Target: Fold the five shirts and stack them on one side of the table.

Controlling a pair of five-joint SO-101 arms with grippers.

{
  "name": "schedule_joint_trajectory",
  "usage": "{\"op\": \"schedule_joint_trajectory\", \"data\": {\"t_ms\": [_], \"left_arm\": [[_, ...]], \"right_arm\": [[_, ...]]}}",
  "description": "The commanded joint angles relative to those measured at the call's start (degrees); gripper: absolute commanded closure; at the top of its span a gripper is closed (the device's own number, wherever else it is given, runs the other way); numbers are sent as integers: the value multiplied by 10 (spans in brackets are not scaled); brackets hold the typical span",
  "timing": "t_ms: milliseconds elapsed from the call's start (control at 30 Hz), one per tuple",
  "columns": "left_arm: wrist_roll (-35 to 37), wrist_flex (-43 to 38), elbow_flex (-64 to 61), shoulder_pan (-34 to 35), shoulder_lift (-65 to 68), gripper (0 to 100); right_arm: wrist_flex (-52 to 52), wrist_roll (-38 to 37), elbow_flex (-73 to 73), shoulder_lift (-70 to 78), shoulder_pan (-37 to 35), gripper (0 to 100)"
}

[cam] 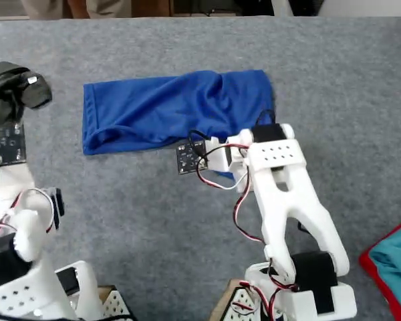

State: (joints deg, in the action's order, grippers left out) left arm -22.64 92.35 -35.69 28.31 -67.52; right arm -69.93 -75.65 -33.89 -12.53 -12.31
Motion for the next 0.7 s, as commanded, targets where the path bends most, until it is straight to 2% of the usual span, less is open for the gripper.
{"op": "schedule_joint_trajectory", "data": {"t_ms": [0,200,333,667], "left_arm": [[-3,-34,-27,25,-6,860],[-5,-39,-25,25,51,860],[-33,-40,-25,23,97,860],[-35,-105,-24,26,150,860]], "right_arm": [[34,5,-20,-14,14,706],[51,30,-29,16,20,706],[91,54,-29,72,29,706],[172,91,-27,167,29,706]]}}
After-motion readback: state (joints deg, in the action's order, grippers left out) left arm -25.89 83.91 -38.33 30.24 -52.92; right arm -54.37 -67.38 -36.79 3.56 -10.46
